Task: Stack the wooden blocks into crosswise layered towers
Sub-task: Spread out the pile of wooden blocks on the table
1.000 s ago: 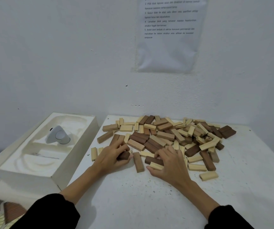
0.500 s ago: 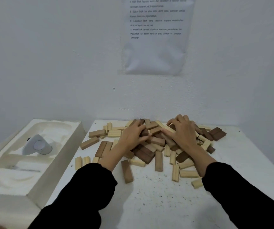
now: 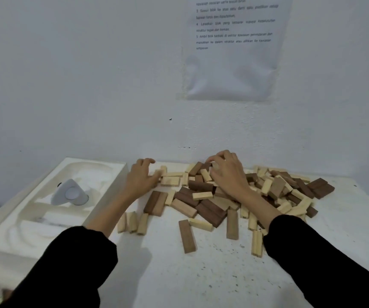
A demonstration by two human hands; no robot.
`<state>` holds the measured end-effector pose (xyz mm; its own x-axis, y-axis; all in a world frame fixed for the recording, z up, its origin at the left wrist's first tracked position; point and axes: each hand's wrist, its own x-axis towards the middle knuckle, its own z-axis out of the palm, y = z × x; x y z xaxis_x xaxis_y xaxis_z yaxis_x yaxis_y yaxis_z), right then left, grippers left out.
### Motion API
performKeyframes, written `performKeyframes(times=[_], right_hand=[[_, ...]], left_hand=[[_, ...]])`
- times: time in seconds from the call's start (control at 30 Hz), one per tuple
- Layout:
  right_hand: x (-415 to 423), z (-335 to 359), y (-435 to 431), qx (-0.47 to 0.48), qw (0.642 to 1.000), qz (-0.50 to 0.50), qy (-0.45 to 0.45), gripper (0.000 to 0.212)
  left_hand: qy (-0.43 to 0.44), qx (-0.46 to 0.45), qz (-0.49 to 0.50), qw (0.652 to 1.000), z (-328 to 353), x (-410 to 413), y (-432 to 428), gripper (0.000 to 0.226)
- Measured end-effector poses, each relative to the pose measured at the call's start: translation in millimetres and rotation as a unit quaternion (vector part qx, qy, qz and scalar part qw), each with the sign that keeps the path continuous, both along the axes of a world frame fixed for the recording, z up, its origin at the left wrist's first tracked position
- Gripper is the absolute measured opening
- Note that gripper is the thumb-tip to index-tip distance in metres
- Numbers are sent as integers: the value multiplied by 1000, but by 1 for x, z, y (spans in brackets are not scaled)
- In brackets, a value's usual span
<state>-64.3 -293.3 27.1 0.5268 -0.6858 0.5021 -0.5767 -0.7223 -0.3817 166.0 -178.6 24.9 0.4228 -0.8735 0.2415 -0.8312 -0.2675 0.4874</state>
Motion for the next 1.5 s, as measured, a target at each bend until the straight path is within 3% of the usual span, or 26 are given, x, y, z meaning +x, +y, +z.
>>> performKeyframes(times=[0.1,0.2,0.3,0.4,0.5,0.63,0.73,0.83,0.93,1.0,1.1,1.23,1.37,1.5], right_hand=[[42,2,-4,100,985,115,75,35],[79,0,-9,119,955,186,199,55],[111,-5,-15,164,915,240,280,80],[129,-6,-21,168,884,267,344,92],[134,-11,-22,134,879,256,378,83],[133,-19,-16,66,910,243,330,80],[132,-19,-19,42,925,231,299,58],[131,-23,-20,91,938,216,254,47],[128,-26,-14,138,952,204,180,45],[126,-24,-10,155,952,206,165,46],[124,-23,-8,144,956,209,148,40],[122,-17,-5,152,969,185,57,18],[105,9,-9,139,977,159,15,19],[65,37,-20,135,985,98,-32,16]], left_hand=[[49,46,-15,998,-5,18,34,90],[123,107,-30,986,-18,16,50,123],[91,158,-48,982,-28,11,48,145],[29,205,-47,977,-28,9,44,143],[17,217,-59,974,-25,8,40,133],[36,148,-60,987,-26,-1,45,113],[3,72,-73,995,-36,-7,57,100],[-48,37,-60,996,-44,-7,61,100],[-17,7,-56,998,-44,-9,61,95],[10,-20,-70,997,-42,-11,62,83],[-19,-23,-76,997,-40,-12,62,66],[-42,-16,-70,997,-41,-12,60,64],[-52,-14,-109,993,-35,-12,58,67],[31,-71,-112,991,-29,-23,56,62]])
